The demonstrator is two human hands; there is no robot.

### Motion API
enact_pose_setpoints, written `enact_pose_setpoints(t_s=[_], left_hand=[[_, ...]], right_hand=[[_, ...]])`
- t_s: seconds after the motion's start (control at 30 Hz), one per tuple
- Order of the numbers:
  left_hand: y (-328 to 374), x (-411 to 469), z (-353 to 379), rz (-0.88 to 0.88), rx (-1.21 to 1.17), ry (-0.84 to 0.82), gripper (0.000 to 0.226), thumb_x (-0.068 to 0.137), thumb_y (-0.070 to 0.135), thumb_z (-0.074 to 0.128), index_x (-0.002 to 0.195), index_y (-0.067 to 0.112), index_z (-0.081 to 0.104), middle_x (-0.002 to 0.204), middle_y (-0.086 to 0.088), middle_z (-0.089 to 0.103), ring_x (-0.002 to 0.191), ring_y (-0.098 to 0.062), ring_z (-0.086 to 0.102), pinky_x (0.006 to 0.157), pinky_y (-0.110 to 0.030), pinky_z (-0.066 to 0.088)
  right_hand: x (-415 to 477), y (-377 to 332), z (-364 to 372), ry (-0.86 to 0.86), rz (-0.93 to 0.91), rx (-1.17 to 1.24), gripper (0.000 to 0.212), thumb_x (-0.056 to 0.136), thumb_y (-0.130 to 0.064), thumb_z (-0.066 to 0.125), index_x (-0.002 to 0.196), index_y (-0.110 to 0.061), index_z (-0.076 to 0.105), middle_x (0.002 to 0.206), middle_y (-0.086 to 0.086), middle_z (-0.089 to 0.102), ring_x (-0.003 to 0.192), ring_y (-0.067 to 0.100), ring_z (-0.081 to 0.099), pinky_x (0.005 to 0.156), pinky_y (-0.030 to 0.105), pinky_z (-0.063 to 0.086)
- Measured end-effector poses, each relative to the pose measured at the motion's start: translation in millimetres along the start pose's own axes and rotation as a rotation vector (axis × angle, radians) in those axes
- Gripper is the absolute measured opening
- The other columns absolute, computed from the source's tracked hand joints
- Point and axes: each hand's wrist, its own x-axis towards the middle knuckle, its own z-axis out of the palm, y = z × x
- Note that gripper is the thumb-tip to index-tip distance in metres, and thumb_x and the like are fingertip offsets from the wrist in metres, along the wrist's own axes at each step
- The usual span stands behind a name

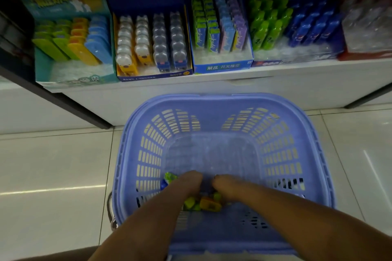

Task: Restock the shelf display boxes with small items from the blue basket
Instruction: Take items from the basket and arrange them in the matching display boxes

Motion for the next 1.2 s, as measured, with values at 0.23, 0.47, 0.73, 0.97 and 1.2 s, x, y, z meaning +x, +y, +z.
enact_pose_setpoints(t_s=[0.23,0.47,0.73,0.97,1.2], left_hand=[[-4,-7,-17,-0.057,-0.241,-0.018,0.038,0.083,0.033,0.069,0.108,0.005,0.066,0.111,-0.017,0.067,0.099,-0.023,0.063,0.082,-0.033,0.049],[10,-43,-66,-0.074,-1.096,0.086,0.029,0.098,0.02,0.049,0.07,0.012,0.05,0.053,-0.003,0.058,0.047,-0.011,0.056,0.048,-0.021,0.045],[1,-127,-113,0.258,-1.468,0.12,0.02,0.093,0.025,0.056,0.093,0.008,0.067,0.08,-0.007,0.072,0.07,-0.018,0.07,0.068,-0.028,0.058],[-41,-188,-134,0.406,-1.666,0.604,0.014,0.092,0.011,0.056,0.086,0.011,0.068,0.057,0.005,0.066,0.055,-0.007,0.059,0.053,-0.016,0.051],[-83,-220,-140,0.329,-1.896,1.123,0.013,0.093,0.014,0.057,0.092,0.008,0.068,0.081,-0.007,0.074,0.058,-0.008,0.06,0.058,-0.019,0.053]], right_hand=[[-10,1,-9,0.059,0.037,0.111,0.04,0.09,-0.032,0.058,0.123,-0.008,0.055,0.126,0.019,0.056,0.113,0.03,0.056,0.096,0.035,0.046],[-58,14,-90,0.11,-0.083,0.303,0.032,0.077,-0.022,0.076,0.104,-0.008,0.065,0.092,0.007,0.065,0.083,0.015,0.055,0.07,0.024,0.042],[-128,-27,-177,0.279,-0.298,0.534,0.027,0.075,-0.016,0.078,0.1,-0.014,0.069,0.084,-0.008,0.068,0.071,-0.001,0.06,0.068,0.016,0.048],[-140,-93,-226,0.567,-0.45,0.679,0.025,0.079,-0.015,0.073,0.099,-0.028,0.068,0.094,-0.017,0.07,0.087,-0.007,0.063,0.077,0.012,0.05],[-116,-170,-293,0.92,-0.445,0.695,0.017,0.079,-0.025,0.074,0.095,-0.026,0.067,0.086,-0.005,0.067,0.069,0.002,0.056,0.065,0.021,0.047]])
